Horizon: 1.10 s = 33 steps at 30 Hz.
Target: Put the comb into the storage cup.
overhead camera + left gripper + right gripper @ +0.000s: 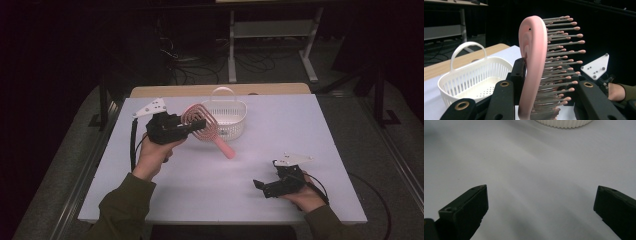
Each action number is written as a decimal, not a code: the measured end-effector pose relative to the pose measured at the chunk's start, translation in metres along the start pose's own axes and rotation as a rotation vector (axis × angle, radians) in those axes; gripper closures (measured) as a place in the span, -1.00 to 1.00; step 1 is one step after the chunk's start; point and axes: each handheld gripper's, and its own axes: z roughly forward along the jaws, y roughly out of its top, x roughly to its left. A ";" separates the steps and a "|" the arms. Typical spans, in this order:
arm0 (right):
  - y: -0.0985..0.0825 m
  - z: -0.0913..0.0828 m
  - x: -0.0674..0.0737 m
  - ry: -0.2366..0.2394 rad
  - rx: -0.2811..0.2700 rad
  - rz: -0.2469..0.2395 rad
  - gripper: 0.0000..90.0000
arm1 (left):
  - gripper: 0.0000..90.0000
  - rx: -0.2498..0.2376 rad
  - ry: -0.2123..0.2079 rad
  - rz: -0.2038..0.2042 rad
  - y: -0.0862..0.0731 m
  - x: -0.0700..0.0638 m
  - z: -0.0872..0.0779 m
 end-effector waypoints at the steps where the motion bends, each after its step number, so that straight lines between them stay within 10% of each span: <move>1: 0.000 0.000 0.000 0.002 0.000 -0.001 -1.00 | 0.43 -0.005 -0.003 0.000 0.002 0.000 0.000; 33: 0.001 -0.001 -0.001 -0.007 0.005 -0.016 -1.00 | 0.43 -0.088 0.019 0.046 0.060 0.023 0.020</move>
